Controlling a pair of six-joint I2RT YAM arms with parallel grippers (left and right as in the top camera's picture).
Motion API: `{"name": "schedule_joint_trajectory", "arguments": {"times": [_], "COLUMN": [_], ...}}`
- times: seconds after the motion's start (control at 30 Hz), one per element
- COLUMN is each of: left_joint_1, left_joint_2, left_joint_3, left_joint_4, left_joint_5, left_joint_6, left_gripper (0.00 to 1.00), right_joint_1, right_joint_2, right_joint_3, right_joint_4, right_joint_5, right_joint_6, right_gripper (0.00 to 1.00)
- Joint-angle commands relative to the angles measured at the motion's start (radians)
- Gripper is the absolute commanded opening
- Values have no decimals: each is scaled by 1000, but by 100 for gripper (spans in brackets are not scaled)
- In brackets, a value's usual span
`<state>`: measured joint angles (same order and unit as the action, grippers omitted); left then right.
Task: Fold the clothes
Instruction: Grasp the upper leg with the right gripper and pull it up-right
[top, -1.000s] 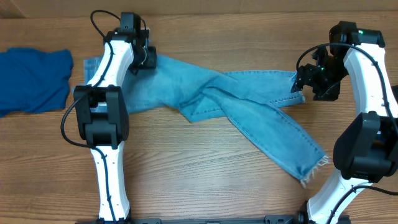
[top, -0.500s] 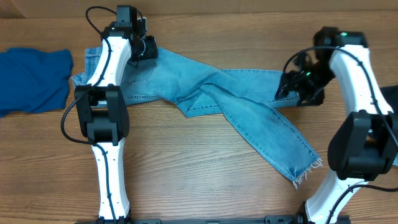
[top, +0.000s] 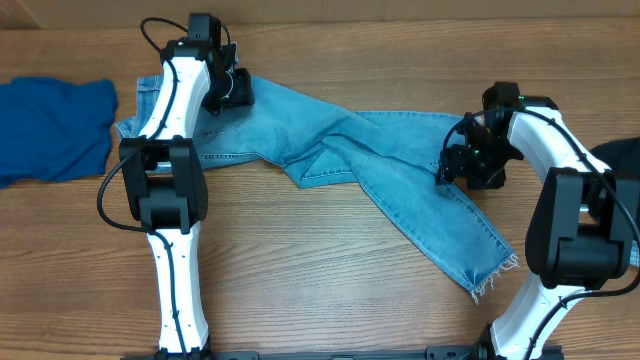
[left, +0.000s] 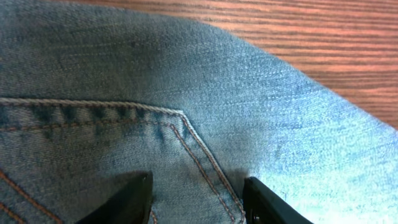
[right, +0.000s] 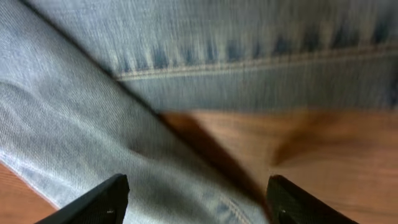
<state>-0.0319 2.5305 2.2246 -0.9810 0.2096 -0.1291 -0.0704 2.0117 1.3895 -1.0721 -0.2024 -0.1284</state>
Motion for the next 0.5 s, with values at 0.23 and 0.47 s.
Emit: {"name": "schedule_joint_trajectory", "arguments": {"times": [0.23,0.47], "left_joint_1": [5,5], "left_joint_2": [21,21], "left_joint_3": [19,19], "left_joint_4": [-44,-68], "left_joint_5": [20,20], "left_joint_6": [21,21], "left_gripper": [50,51], "right_joint_1": [-2,-2], "right_joint_2": [1,1], "right_joint_3": [-96,-118], "right_joint_4": [135,69], "right_joint_5": [-65,-114], "right_joint_6": [-71,-71], "right_gripper": [62,47]}}
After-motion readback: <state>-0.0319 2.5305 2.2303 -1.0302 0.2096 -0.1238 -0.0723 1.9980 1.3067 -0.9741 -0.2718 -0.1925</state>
